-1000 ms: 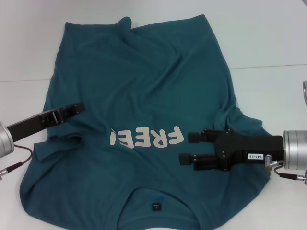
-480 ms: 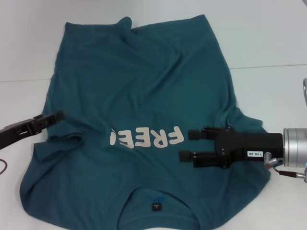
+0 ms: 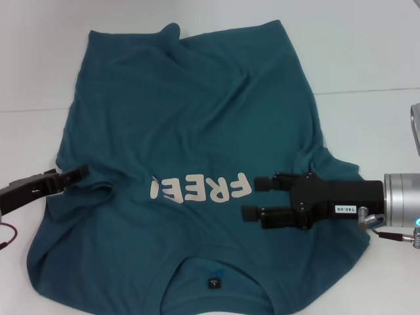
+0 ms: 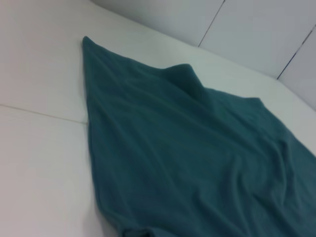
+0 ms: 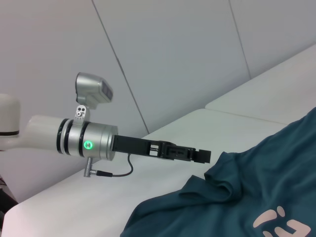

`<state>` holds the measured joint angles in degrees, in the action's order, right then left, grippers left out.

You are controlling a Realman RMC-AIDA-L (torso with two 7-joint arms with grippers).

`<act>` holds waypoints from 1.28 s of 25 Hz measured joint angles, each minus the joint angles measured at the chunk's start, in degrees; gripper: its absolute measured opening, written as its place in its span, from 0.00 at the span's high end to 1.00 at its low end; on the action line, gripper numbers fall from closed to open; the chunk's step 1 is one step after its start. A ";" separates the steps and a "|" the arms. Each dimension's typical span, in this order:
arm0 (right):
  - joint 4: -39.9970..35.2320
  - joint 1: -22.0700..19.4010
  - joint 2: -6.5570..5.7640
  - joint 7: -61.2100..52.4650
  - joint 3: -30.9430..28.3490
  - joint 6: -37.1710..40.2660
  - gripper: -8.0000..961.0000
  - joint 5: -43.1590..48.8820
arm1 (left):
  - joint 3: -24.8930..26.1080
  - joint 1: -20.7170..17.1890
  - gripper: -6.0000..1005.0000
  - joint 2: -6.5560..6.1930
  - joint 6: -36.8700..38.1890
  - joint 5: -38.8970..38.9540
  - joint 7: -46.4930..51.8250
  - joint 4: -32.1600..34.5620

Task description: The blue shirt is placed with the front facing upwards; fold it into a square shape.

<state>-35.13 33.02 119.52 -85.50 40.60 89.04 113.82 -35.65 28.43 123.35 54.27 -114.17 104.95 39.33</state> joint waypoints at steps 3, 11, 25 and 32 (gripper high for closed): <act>0.05 0.03 0.00 -0.01 0.00 0.18 0.08 0.00 | -2.08 0.05 0.18 0.27 -2.13 -0.02 -0.01 -0.07; 0.07 -0.09 0.00 -0.02 0.00 0.35 0.08 0.00 | -4.81 0.56 0.19 0.48 -5.86 -0.08 -0.01 -1.09; 0.03 -0.49 -0.06 -0.08 -0.14 0.55 0.08 0.00 | -6.52 1.17 0.21 0.49 -6.27 -1.61 0.08 -1.68; -0.06 -0.50 -0.09 -0.11 -0.14 0.54 0.08 0.00 | -6.49 1.57 0.44 0.46 -7.37 -1.61 0.03 -1.61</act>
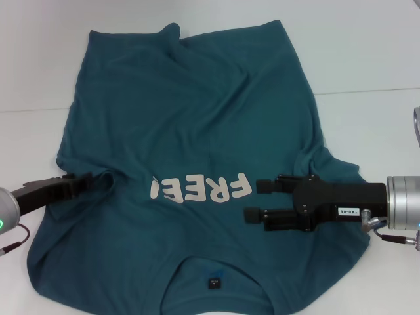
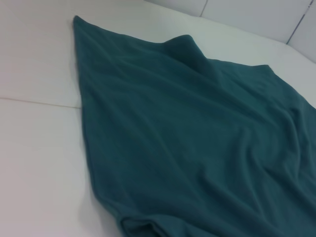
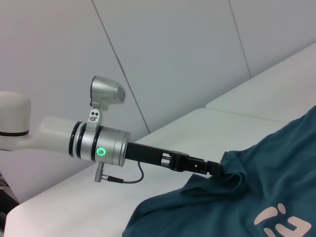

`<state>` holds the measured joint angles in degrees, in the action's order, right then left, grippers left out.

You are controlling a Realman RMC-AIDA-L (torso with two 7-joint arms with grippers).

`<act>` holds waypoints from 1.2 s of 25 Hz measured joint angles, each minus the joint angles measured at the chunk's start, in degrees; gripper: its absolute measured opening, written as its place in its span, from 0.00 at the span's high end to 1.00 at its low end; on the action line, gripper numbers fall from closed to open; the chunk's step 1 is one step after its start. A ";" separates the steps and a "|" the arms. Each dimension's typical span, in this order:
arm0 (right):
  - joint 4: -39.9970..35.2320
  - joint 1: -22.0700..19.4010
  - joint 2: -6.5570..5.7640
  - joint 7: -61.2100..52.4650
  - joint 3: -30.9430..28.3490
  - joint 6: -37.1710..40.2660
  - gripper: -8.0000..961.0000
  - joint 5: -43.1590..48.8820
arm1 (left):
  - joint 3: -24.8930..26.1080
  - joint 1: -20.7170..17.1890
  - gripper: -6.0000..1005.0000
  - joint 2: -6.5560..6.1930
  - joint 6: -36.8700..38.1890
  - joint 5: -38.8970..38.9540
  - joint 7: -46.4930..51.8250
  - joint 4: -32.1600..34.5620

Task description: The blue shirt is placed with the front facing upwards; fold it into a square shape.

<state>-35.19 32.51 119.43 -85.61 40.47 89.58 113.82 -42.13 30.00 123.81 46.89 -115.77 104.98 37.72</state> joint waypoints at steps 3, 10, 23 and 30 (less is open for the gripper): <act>0.08 0.00 0.00 0.00 -0.03 -0.01 0.08 0.00 | -0.10 0.17 0.56 0.02 -0.17 0.01 0.00 -0.19; 0.12 0.00 0.00 0.00 0.07 -0.02 0.08 0.00 | -0.75 0.31 0.74 0.03 -0.29 0.04 0.29 -0.19; 0.12 -0.08 0.09 0.04 0.14 -0.03 0.08 0.00 | -0.75 1.54 0.99 0.03 0.24 0.56 1.31 0.30; 0.12 -0.03 0.10 0.07 0.14 -0.03 0.08 0.00 | -0.84 4.93 0.98 0.03 0.36 0.71 2.59 0.05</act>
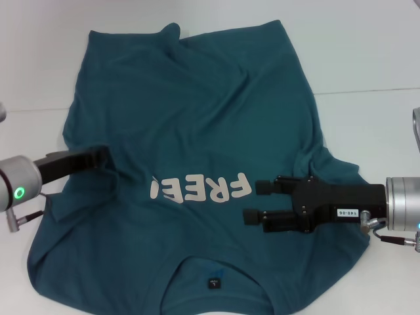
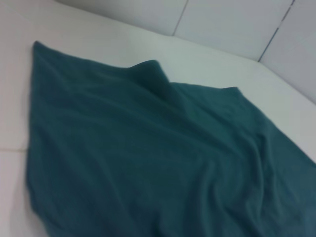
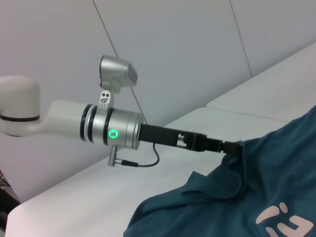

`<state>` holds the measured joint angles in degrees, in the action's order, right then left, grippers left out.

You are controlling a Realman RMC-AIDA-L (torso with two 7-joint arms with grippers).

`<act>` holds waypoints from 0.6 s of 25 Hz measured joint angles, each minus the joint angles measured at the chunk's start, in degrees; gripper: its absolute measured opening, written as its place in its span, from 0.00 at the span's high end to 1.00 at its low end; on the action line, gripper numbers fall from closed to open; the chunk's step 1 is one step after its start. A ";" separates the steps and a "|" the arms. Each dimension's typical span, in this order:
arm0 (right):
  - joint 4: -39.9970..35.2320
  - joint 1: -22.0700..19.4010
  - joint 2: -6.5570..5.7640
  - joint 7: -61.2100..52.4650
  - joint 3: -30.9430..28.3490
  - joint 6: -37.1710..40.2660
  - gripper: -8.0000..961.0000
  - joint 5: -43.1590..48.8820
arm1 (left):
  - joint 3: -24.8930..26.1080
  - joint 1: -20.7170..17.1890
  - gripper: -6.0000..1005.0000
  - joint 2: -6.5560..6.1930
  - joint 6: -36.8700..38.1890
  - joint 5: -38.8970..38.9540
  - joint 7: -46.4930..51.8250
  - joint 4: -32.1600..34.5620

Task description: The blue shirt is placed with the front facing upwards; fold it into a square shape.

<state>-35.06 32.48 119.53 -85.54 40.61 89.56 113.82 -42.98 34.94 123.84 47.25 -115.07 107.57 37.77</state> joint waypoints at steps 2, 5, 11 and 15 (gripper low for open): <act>0.00 0.01 0.00 0.01 0.00 0.00 0.08 0.00 | -0.07 0.92 0.98 0.00 0.01 0.00 0.17 -0.25; 0.00 0.03 0.00 0.02 0.00 0.00 0.08 0.00 | -0.10 2.02 0.97 0.00 0.00 -0.18 0.18 -0.79; 0.12 0.03 0.00 0.02 -0.09 0.00 0.08 0.00 | -1.50 2.79 0.97 0.00 -0.22 -0.26 0.19 -1.02; 0.23 -0.01 0.00 0.01 -0.06 0.03 0.08 0.00 | -2.50 2.85 0.96 0.05 -0.19 -0.22 0.19 -1.16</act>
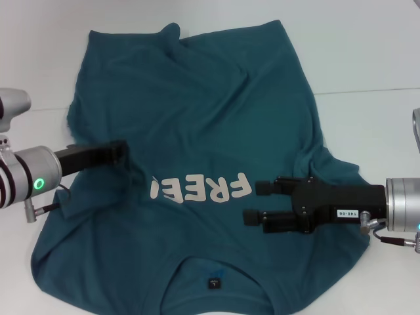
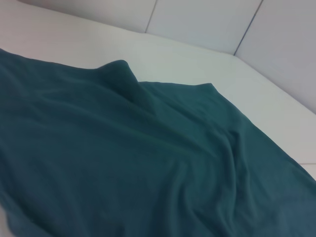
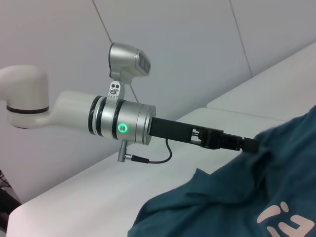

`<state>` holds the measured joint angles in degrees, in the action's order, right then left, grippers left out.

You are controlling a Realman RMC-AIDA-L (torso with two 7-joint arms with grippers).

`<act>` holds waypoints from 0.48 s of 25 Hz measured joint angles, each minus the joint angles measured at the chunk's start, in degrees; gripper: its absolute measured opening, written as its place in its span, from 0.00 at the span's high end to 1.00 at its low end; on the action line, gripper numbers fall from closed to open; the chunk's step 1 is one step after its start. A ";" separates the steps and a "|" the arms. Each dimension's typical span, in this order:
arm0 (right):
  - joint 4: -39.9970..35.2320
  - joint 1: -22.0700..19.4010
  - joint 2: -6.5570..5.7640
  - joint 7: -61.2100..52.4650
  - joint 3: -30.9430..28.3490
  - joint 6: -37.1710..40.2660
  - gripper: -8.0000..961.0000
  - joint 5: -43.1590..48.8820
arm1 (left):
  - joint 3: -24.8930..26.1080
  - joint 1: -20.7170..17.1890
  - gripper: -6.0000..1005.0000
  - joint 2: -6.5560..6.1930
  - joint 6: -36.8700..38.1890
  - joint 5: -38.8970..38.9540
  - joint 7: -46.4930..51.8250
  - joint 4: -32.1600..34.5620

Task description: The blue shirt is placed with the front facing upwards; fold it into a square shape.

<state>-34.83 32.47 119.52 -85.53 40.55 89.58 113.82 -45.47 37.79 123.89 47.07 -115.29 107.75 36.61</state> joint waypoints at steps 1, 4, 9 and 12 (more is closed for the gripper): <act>0.07 -0.01 0.00 -0.01 0.01 0.02 0.08 0.00 | -0.20 -0.03 0.96 0.00 -0.04 -0.03 0.00 -0.05; 0.40 0.01 0.00 -0.01 0.00 0.06 0.08 0.00 | -0.41 -0.56 0.95 0.02 -0.02 -0.15 0.00 -0.17; 0.56 0.20 0.00 0.01 0.04 0.07 0.08 0.00 | -0.32 -2.67 0.76 0.00 0.20 -0.35 0.00 0.86; 0.60 0.30 -0.01 0.02 0.06 0.07 0.08 0.00 | -0.07 -4.86 0.64 0.06 0.14 -0.07 -0.01 2.43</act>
<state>-34.23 32.77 119.52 -85.51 40.61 89.65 113.82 -45.54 32.93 123.95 47.21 -115.36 107.74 39.04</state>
